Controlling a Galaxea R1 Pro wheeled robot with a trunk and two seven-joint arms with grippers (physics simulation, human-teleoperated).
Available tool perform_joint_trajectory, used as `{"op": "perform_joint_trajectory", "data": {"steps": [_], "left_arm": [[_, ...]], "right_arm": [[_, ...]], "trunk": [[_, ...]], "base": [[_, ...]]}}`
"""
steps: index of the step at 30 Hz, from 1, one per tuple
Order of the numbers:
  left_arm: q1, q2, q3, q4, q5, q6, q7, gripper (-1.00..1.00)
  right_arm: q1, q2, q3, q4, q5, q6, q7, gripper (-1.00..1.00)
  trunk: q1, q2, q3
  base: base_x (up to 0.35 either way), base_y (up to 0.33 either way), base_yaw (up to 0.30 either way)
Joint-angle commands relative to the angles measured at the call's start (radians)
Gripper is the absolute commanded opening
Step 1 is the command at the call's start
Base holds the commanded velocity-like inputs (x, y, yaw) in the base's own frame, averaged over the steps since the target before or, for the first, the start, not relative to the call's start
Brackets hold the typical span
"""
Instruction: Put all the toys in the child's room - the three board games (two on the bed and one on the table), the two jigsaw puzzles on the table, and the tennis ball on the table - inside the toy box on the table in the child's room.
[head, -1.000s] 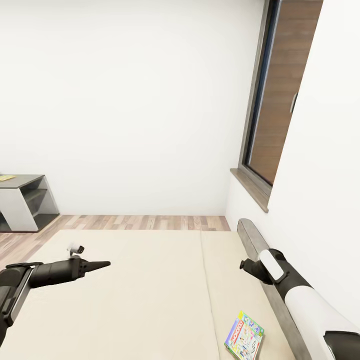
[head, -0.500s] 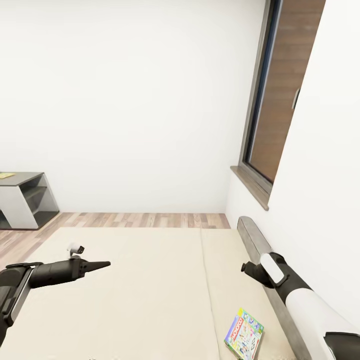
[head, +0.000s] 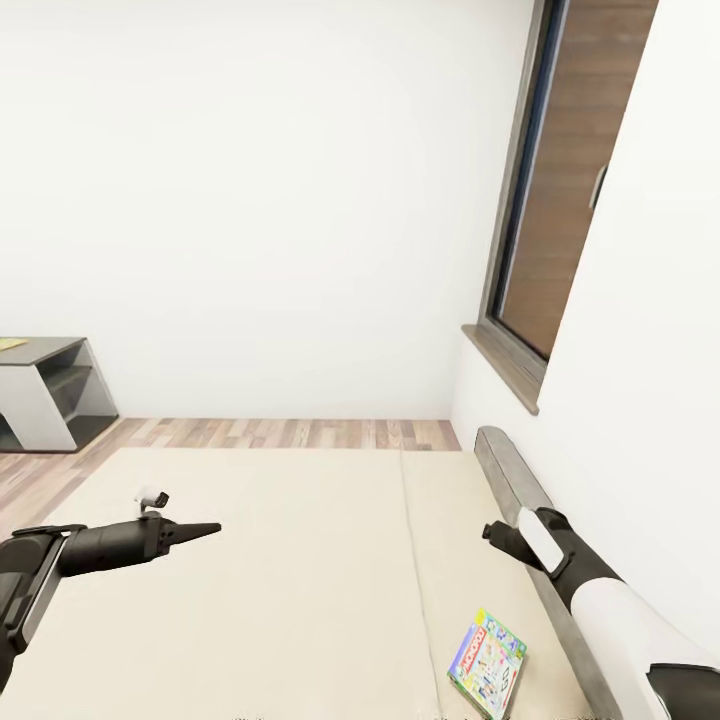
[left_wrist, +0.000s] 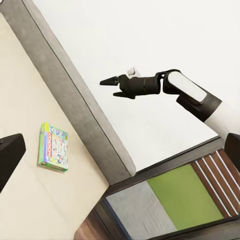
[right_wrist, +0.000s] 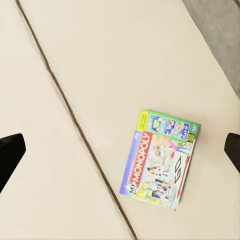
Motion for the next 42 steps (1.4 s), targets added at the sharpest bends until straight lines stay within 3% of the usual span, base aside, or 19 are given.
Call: {"op": "perform_joint_trajectory", "data": {"steps": [1, 42], "left_arm": [[-0.001, 0.0, 0.0, 0.0, 0.0, 0.011, -0.004, 1.0], [-0.001, 0.0, 0.0, 0.001, -0.002, 0.011, -0.004, 1.0]], "right_arm": [[0.0, 0.0, -0.001, -0.001, -0.008, 0.001, -0.005, 1.0], [-0.001, 0.0, -0.001, 0.02, 0.001, -0.01, 0.013, 1.0]], "trunk": [[0.001, -0.002, -0.004], [0.001, -0.002, -0.071]], "base": [[0.0, 0.0, 0.0], [0.0, 0.0, 0.0]]}}
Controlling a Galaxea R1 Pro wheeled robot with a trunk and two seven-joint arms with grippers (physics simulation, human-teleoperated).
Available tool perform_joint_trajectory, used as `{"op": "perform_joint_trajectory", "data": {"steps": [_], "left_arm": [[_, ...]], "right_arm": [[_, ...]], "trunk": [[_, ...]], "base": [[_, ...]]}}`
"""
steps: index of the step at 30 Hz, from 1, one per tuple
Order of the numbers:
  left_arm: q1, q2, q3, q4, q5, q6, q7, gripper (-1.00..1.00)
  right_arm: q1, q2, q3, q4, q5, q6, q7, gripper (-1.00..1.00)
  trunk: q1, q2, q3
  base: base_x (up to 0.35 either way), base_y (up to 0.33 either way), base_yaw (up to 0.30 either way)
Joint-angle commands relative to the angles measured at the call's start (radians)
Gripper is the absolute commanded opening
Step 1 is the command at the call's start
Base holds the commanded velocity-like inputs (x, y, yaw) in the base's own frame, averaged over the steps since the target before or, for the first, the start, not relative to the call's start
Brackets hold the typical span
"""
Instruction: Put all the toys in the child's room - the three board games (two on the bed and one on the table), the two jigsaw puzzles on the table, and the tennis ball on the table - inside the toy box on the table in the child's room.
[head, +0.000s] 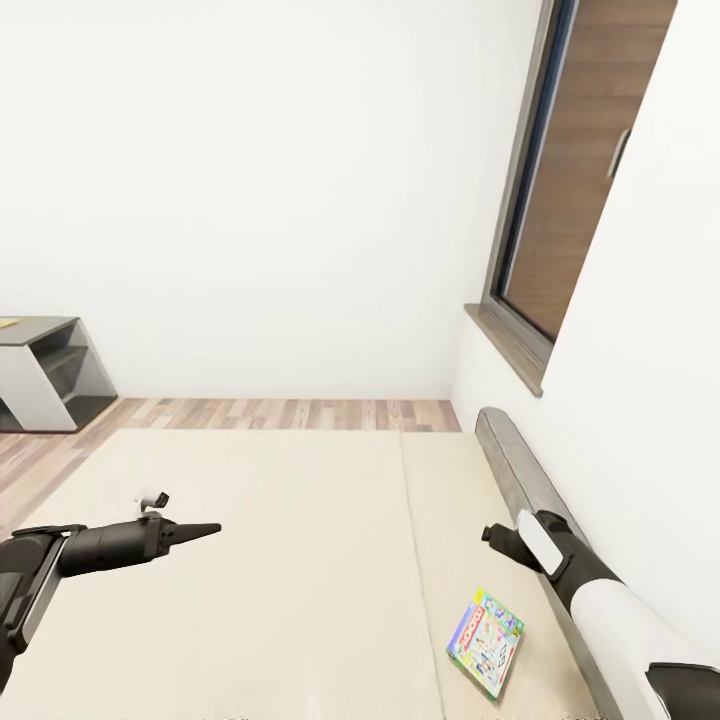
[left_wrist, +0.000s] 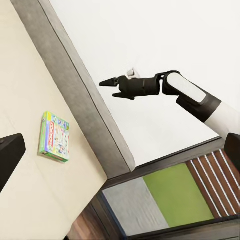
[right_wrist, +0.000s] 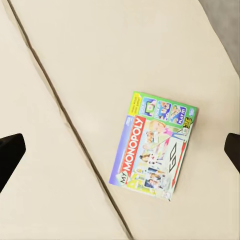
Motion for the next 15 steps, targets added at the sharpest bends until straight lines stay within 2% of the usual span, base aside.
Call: {"op": "perform_joint_trajectory", "data": {"steps": [1, 15], "left_arm": [[-0.001, 0.0, 0.0, 0.0, 0.0, 0.011, -0.004, 1.0], [-0.001, -0.001, 0.0, 0.0, -0.002, 0.011, -0.004, 1.0]], "right_arm": [[-0.001, 0.0, 0.0, 0.004, -0.011, 0.002, -0.009, 1.0], [-0.001, -0.005, 0.0, 0.037, -0.01, -0.001, -0.008, 1.0]], "trunk": [[0.001, -0.002, -0.004], [0.001, -0.002, -0.027]], "base": [[0.0, 0.0, 0.0], [0.0, 0.0, 0.0]]}}
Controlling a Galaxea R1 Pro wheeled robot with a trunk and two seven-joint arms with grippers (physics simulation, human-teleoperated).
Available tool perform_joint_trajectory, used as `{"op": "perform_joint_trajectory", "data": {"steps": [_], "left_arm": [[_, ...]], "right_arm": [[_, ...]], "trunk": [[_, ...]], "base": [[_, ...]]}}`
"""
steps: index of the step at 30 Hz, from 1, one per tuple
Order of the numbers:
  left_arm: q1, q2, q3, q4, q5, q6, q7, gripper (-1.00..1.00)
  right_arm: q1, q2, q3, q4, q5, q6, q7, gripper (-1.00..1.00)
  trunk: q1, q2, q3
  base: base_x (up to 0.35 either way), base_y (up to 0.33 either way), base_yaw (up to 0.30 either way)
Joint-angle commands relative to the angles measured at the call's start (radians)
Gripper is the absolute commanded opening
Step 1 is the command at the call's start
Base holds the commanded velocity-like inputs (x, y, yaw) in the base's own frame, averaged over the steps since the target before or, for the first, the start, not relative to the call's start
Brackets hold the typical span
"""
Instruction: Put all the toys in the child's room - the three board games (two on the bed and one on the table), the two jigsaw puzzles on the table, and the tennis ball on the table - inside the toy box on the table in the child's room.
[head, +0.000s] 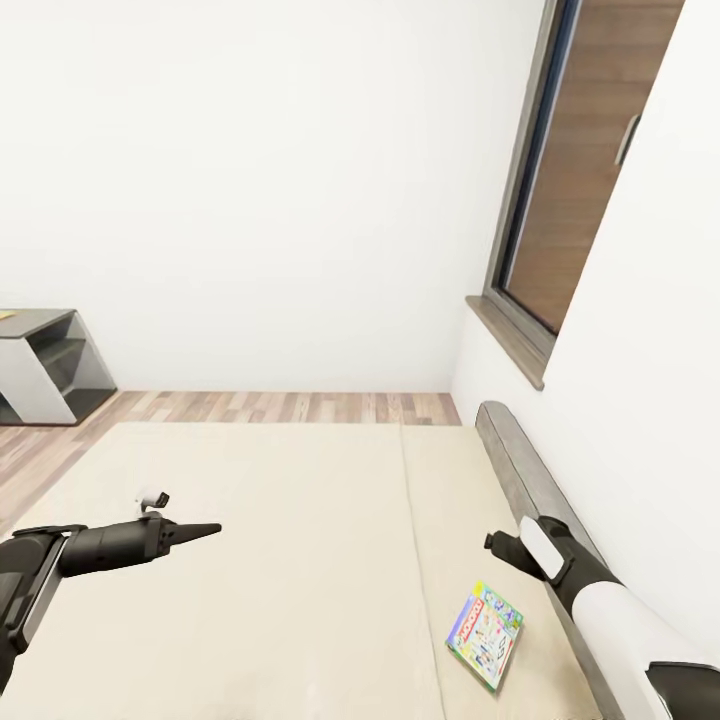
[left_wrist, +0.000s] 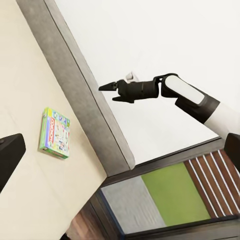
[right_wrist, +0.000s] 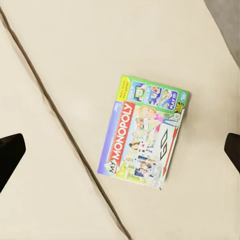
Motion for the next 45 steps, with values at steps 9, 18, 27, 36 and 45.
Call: {"op": "perform_joint_trajectory", "data": {"steps": [9, 18, 27, 36, 45], "left_arm": [[-0.001, 0.0, 0.0, -0.001, 0.0, 0.01, -0.004, 1.0], [-0.001, 0.0, 0.0, 0.0, -0.001, 0.01, -0.004, 1.0], [-0.001, 0.0, 0.0, -0.001, -0.002, 0.009, -0.004, 1.0], [-0.001, 0.0, 0.0, 0.0, -0.002, 0.009, -0.004, 1.0], [-0.001, 0.0, 0.0, 0.0, -0.002, 0.009, -0.004, 1.0]], "right_arm": [[-0.001, -0.003, 0.0, 0.001, -0.011, 0.003, -0.008, 1.0], [-0.001, -0.004, 0.0, 0.004, -0.011, 0.003, -0.008, 1.0], [0.0, -0.003, 0.0, 0.005, -0.011, 0.003, -0.008, 1.0], [-0.001, 0.0, -0.002, 0.005, -0.011, 0.003, -0.008, 1.0], [-0.001, -0.001, -0.002, 0.005, -0.011, 0.003, -0.008, 1.0]], "trunk": [[0.001, -0.002, -0.017], [0.001, -0.002, -0.032], [0.001, -0.002, -0.046], [0.001, -0.002, -0.061], [0.001, -0.002, -0.076]], "base": [[0.0, 0.0, 0.0], [0.0, 0.0, 0.0], [0.0, 0.0, 0.0], [0.0, 0.0, 0.0], [0.0, 0.0, 0.0]]}}
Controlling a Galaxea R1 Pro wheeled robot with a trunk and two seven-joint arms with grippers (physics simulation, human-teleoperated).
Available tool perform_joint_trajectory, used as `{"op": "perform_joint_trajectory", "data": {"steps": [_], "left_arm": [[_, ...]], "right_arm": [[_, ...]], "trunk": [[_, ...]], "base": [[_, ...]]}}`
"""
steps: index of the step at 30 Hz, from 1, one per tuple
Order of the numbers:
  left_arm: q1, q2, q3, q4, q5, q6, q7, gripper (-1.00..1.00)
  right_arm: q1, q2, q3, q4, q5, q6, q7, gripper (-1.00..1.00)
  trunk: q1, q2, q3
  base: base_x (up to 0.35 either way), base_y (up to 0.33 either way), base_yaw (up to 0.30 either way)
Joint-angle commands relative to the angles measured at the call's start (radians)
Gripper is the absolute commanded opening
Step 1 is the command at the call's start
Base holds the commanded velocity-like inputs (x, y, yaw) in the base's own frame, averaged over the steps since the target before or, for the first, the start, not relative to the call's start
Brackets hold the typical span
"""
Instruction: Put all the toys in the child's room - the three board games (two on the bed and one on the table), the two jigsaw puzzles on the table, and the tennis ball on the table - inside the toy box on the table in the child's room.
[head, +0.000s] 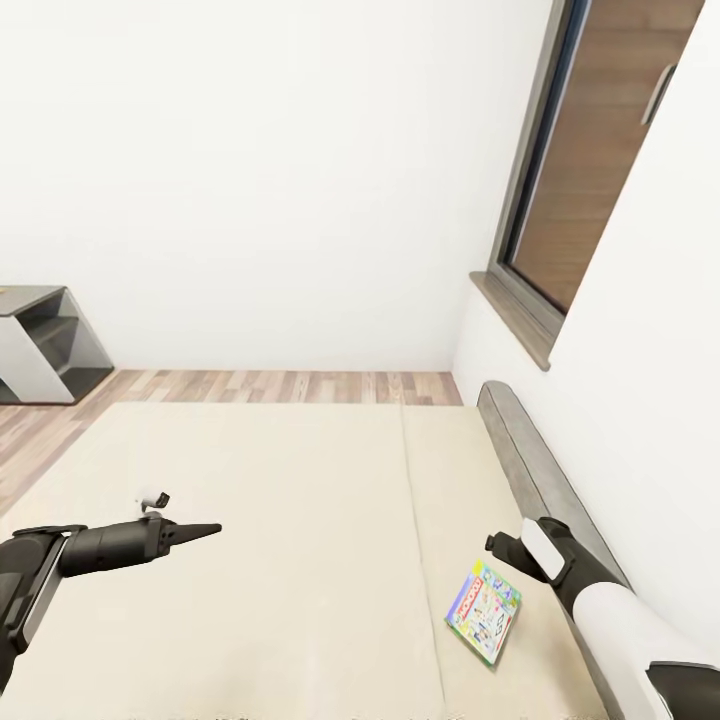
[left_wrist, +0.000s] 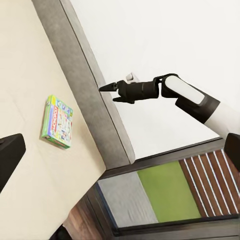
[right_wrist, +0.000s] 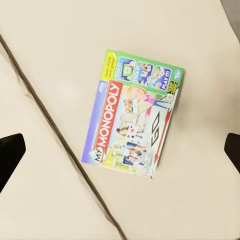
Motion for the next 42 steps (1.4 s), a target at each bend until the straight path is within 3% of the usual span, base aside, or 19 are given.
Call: {"op": "perform_joint_trajectory", "data": {"steps": [1, 42], "left_arm": [[-0.001, 0.0, 0.0, 0.0, 0.0, 0.011, -0.004, 1.0], [-0.001, 0.002, 0.0, 0.0, 0.0, 0.011, -0.004, 1.0]], "right_arm": [[0.0, 0.0, -0.001, -0.002, -0.01, 0.003, -0.008, 1.0], [0.0, 0.001, -0.01, -0.002, -0.023, 0.003, -0.008, 1.0]], "trunk": [[0.001, -0.002, -0.004], [0.001, -0.002, -0.071]], "base": [[0.0, 0.0, 0.0], [0.0, 0.0, 0.0]]}}
